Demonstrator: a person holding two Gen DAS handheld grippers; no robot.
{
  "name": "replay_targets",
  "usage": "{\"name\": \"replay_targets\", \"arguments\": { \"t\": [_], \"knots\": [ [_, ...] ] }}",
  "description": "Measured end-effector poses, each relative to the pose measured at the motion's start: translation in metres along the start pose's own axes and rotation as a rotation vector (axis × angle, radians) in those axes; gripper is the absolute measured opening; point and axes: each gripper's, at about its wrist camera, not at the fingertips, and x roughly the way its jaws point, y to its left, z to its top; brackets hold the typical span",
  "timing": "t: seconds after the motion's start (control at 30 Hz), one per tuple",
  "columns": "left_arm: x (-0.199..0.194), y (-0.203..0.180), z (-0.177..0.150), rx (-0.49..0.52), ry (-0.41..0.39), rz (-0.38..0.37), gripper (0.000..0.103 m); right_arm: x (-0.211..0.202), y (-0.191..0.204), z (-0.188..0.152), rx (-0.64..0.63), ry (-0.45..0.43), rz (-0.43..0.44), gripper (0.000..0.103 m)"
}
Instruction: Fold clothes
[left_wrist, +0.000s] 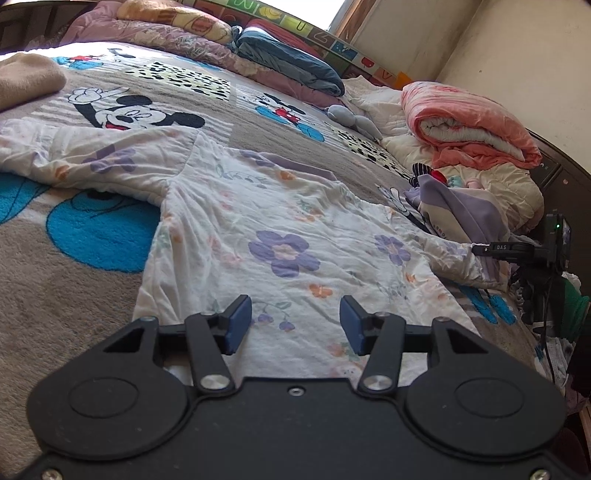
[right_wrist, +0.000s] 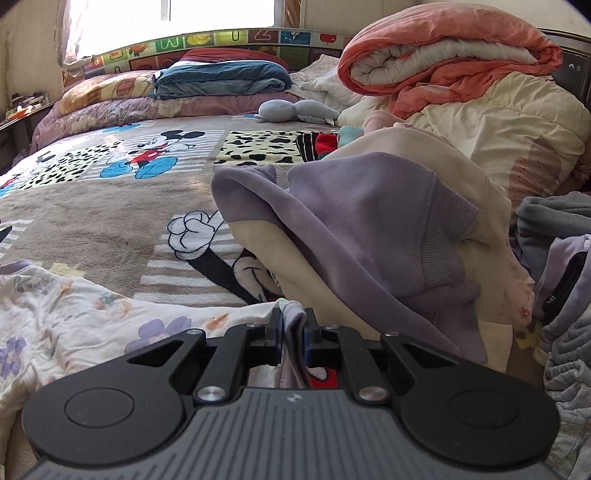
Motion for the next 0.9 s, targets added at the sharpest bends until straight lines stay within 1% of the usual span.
{"name": "replay_targets", "arguments": {
  "t": [0.17,0.3,0.33,0.37,0.4,0.43,0.5,0.6,0.63,0.7,0.73,0.8,0.9],
  "knots": [
    [0.002,0.005,0.0,-0.012,0.012,-0.017,0.052,0.03,-0.002,-0.01,-0.002,0.052,-0.015,0.012],
    [0.004,0.005,0.0,-0.003,0.02,-0.019,0.054,0.045,-0.008,-0.018,0.052,0.073,-0.022,0.015],
    [0.005,0.005,-0.001,-0.001,0.02,-0.019,0.054,0.046,-0.011,-0.018,0.073,0.073,-0.024,0.02],
    [0.005,0.005,-0.001,0.001,0.021,-0.019,0.055,0.046,-0.014,-0.019,0.089,0.073,-0.025,0.022],
    [0.005,0.005,-0.001,0.002,0.021,-0.019,0.055,0.045,-0.016,-0.018,0.091,0.075,-0.029,0.028],
    [0.005,0.004,-0.001,0.004,0.021,-0.019,0.056,0.043,-0.016,-0.018,0.081,0.076,-0.04,0.036],
    [0.005,0.003,-0.002,0.012,0.021,-0.015,0.056,0.038,-0.016,-0.016,0.063,0.077,-0.061,0.04],
    [0.006,0.002,-0.003,0.025,0.02,-0.008,0.056,0.019,-0.017,-0.016,0.062,0.046,-0.116,0.045],
    [0.006,0.001,-0.004,0.03,0.019,-0.005,0.057,0.01,-0.016,-0.018,0.075,0.028,-0.126,0.045],
    [0.007,-0.001,-0.005,0.046,0.018,0.001,0.059,-0.011,-0.017,-0.022,0.125,-0.02,-0.116,0.045],
    [0.009,-0.003,-0.007,0.062,0.018,0.007,0.061,-0.022,-0.015,-0.025,0.15,-0.044,-0.103,0.045],
    [0.011,-0.008,-0.011,0.097,0.01,0.03,0.062,-0.047,-0.007,-0.036,0.2,-0.093,-0.048,0.045],
    [0.011,-0.021,-0.019,0.181,-0.01,0.077,0.062,-0.084,0.02,-0.052,0.208,-0.136,0.069,0.045]
  ]
}}
